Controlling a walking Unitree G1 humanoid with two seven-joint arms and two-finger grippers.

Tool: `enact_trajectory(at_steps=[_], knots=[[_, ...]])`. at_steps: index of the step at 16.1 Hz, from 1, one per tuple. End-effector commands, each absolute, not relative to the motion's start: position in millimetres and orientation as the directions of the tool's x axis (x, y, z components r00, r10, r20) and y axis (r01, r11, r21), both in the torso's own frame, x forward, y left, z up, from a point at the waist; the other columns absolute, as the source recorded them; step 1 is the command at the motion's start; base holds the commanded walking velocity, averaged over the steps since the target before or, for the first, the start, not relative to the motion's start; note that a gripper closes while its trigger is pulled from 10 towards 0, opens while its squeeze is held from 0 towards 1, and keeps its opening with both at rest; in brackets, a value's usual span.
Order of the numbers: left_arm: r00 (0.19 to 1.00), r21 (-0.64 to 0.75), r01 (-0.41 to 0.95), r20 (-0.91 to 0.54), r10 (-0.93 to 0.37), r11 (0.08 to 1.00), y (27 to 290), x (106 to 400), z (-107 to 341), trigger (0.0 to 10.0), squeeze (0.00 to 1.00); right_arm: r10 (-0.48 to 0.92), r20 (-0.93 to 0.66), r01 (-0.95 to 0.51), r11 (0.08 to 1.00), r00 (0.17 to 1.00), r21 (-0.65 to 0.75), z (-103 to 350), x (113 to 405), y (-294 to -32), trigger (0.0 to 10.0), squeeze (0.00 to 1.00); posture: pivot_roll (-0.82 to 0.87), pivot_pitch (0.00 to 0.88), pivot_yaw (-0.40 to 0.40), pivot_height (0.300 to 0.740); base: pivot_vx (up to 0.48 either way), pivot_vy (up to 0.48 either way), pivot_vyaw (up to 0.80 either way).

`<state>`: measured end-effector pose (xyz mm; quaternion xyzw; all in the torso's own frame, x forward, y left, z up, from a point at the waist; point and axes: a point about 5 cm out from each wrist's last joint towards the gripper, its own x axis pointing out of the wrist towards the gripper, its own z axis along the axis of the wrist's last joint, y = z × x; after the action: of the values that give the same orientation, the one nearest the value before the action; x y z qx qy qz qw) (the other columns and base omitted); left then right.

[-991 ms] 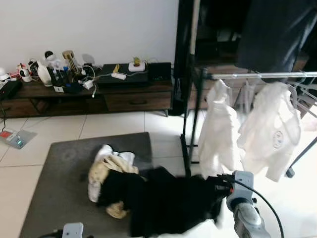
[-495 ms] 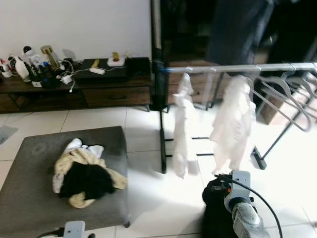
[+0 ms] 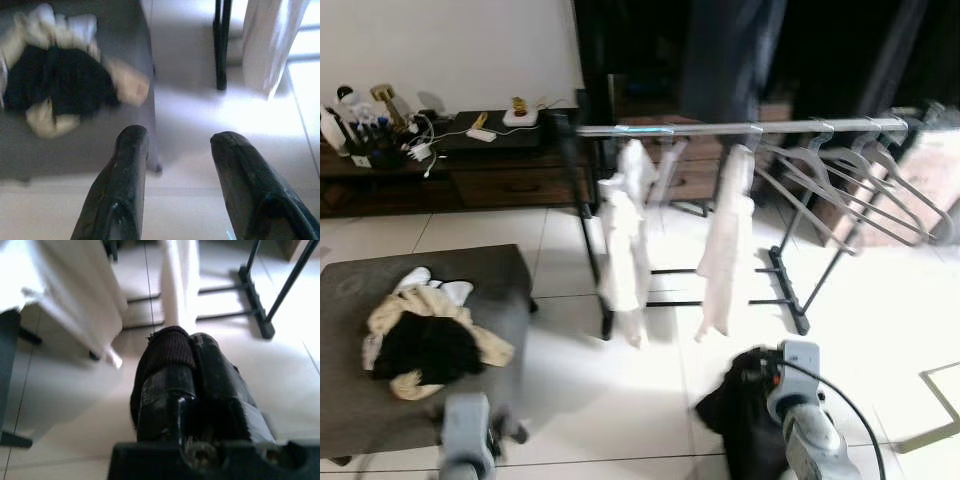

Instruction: Hang hanger

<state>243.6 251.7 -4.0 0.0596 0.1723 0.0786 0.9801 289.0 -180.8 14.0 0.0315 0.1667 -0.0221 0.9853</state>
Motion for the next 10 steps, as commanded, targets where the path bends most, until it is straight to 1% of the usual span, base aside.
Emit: enact_trajectory(at_steps=[1, 3, 6, 7, 8, 10], knots=[[0.933, 0.118, -0.132, -0.321, 0.163, 0.984, 246.4, 243.2, -3.5, 10.0, 0.00, -0.072, -0.284, 0.090, 0.995, 0.956, 0.051, 21.3, 290.7, -189.8, 10.0, 0.00, 0.06, 0.108, 0.025, 0.740, 0.000, -0.480, 0.00], [0.961, 0.107, -0.109, -0.243, 0.132, 0.988, 238.7, 252.2, 12.9, 10.0, 0.00, -0.085, -0.254, 0.103, 0.993, 0.964, 0.057, 26.9, 292.4, -191.3, 10.0, 0.00, 0.06, 0.098, 0.023, 0.740, 0.000, -0.480, 0.00], [0.982, 0.120, -0.063, -0.171, 0.083, 0.991, 223.5, 253.1, 28.1, 10.0, 0.00, -0.081, -0.219, 0.098, 0.993, 0.972, 0.065, 32.5, 291.8, -190.1, 10.0, 0.00, 0.05, 0.074, 0.019, 0.740, 0.000, -0.480, 0.00], [0.993, 0.132, -0.007, -0.117, 0.023, 0.991, 211.8, 254.7, 44.6, 10.0, 0.00, -0.078, -0.209, 0.095, 0.993, 0.975, 0.069, 34.1, 291.7, -188.9, 10.0, 0.00, 0.05, 0.063, 0.013, 0.740, 0.000, 0.000, 0.00], [0.997, 0.112, 0.010, -0.075, -0.002, 0.994, 207.1, 255.8, 56.3, 10.0, 0.00, -0.076, -0.213, 0.092, 0.993, 0.974, 0.068, 33.4, 291.5, -187.8, 10.0, 0.00, 0.05, 0.058, 0.010, 0.740, 0.000, 0.000, 0.00], [1.000, 0.120, 0.022, -0.010, -0.021, 0.993, 201.8, 250.8, 75.4, 10.0, 0.00, -0.064, -0.218, 0.081, 0.994, 0.974, 0.068, 32.4, 289.9, -184.3, 10.0, 0.00, 0.05, 0.045, 0.006, 0.740, 0.000, 0.000, 0.00]])
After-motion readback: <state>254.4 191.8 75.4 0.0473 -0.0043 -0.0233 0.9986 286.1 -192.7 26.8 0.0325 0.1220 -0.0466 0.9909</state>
